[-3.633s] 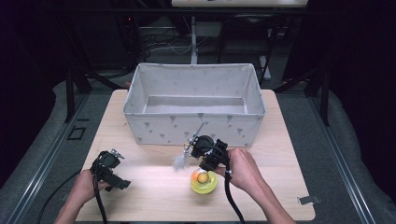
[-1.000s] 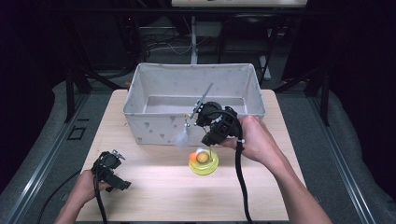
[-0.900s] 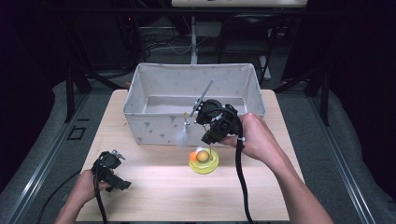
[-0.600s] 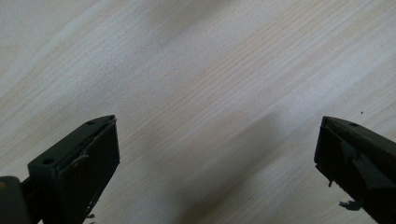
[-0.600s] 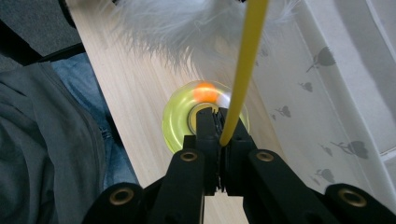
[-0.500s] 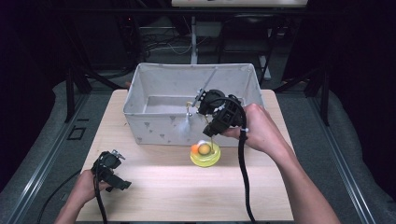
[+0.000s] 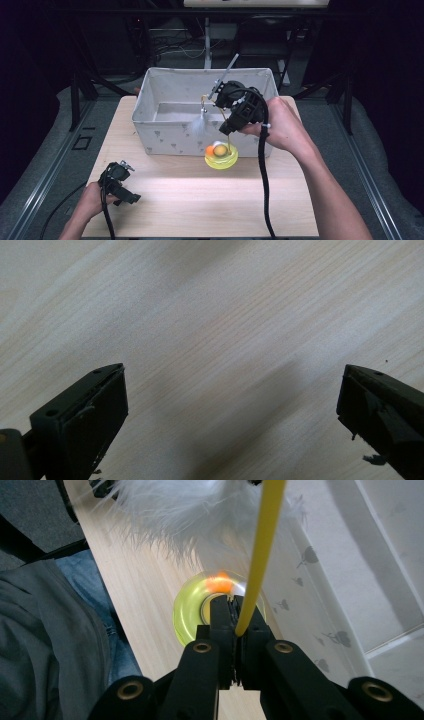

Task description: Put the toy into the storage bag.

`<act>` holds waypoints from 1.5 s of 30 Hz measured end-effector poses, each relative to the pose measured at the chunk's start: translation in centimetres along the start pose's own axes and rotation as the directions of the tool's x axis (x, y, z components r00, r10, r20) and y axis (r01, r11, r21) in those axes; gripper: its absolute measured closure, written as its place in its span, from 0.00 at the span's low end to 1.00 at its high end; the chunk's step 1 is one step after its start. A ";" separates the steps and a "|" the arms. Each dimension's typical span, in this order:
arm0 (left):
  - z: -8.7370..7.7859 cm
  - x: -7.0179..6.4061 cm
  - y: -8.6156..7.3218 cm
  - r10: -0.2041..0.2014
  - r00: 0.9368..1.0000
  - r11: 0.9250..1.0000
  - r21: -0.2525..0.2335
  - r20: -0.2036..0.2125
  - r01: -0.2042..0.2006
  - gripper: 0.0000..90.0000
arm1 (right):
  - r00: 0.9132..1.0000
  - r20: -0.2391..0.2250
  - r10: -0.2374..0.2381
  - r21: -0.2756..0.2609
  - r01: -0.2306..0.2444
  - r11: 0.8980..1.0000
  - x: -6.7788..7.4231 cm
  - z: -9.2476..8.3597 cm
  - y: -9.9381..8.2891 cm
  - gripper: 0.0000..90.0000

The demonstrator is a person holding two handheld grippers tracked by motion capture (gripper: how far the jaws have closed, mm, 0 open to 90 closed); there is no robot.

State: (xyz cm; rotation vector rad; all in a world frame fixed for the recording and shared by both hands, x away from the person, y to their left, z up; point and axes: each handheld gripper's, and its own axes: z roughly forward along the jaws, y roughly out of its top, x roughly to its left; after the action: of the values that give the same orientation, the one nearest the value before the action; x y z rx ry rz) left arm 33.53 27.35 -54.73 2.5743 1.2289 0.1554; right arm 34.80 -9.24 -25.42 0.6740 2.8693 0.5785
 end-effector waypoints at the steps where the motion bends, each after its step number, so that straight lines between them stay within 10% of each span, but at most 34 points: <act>1: 0.0 0.0 0.0 0.000 1.000 1.000 0.001 -0.002 0.000 0.00 | 1.000 0.000 -0.001 -0.001 0.001 1.000 -0.1 -0.2 0.1 0.98; 45: 0.1 0.0 0.0 -0.002 1.000 1.000 0.013 0.008 0.002 0.00 | 0.990 0.092 0.110 0.042 -0.114 0.993 -6.5 -4.9 5.3 0.98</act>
State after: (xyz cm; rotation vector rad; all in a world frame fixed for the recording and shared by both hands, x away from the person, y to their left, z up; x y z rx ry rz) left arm 33.56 27.29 -54.86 2.5822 1.2335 0.1364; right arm 41.67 -9.45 -18.56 0.8509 2.7836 0.4832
